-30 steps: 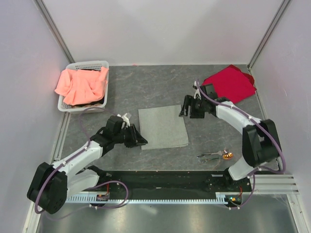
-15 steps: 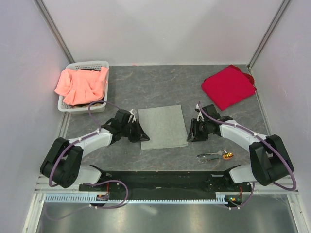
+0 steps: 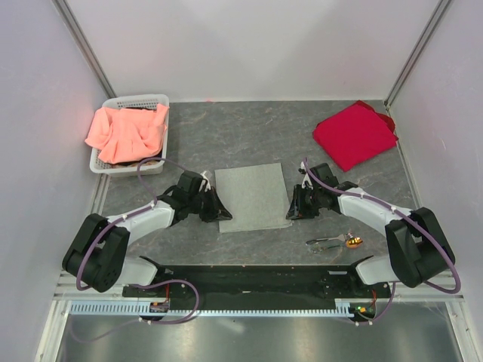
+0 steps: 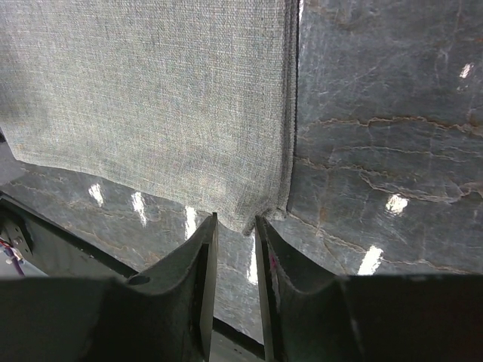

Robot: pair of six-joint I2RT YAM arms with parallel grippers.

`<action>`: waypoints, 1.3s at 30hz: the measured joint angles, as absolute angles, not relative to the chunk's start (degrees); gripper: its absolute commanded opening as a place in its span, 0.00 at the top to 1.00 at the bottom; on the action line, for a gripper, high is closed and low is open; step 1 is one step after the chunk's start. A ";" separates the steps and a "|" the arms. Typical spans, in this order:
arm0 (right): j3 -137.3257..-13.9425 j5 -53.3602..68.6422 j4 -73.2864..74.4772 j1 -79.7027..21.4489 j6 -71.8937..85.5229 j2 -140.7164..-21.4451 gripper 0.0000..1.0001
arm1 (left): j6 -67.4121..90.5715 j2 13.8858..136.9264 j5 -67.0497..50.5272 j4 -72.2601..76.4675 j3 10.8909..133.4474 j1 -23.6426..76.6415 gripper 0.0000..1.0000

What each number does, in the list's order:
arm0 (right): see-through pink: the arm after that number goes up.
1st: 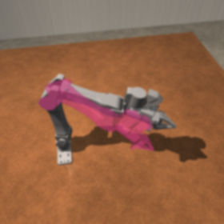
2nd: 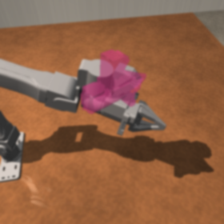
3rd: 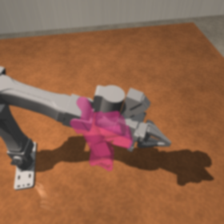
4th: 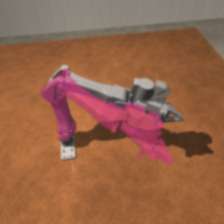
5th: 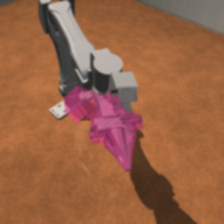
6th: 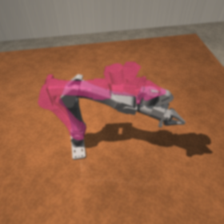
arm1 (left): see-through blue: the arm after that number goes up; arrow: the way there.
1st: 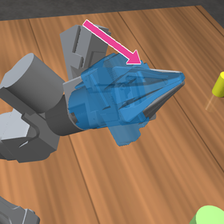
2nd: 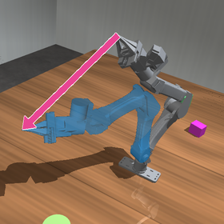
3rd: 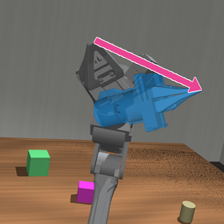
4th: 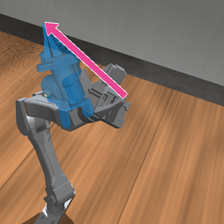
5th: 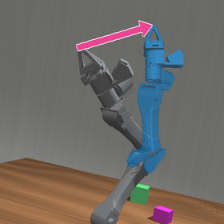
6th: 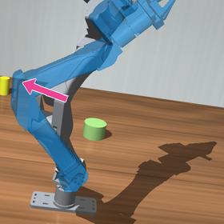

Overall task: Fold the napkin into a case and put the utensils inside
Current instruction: Smooth out the square-folded napkin at the center of the board, then pick up the top corner of the square-folded napkin from the center of the board.

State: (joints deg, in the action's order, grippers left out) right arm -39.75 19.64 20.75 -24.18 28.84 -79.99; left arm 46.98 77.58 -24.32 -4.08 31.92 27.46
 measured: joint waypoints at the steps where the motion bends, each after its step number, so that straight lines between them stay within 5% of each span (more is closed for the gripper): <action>1: -39.70 19.64 20.60 -24.18 28.91 -79.99 0.66 | 46.96 77.58 -24.34 -4.12 31.77 27.46 0.88; 15: -37.85 19.38 20.29 -24.18 29.32 -80.20 0.66 | 46.96 77.28 -24.38 -4.08 31.38 27.46 0.89; 21: -37.82 19.38 20.14 -24.18 29.36 -80.20 0.74 | 46.98 77.28 -24.34 -3.88 30.11 27.51 0.89; 29: -37.82 19.38 20.14 -24.18 29.43 -80.20 1.00 | 46.96 77.76 -24.10 -2.70 28.93 28.16 0.90; 39: -37.82 18.04 21.19 -24.18 28.62 -76.64 1.00 | 47.09 80.31 -23.92 -0.58 27.51 30.81 0.91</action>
State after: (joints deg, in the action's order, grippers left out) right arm -37.82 18.04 21.19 -24.18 28.62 -76.64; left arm 47.09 80.31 -23.92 -0.58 27.51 30.81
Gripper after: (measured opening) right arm 0.010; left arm 0.098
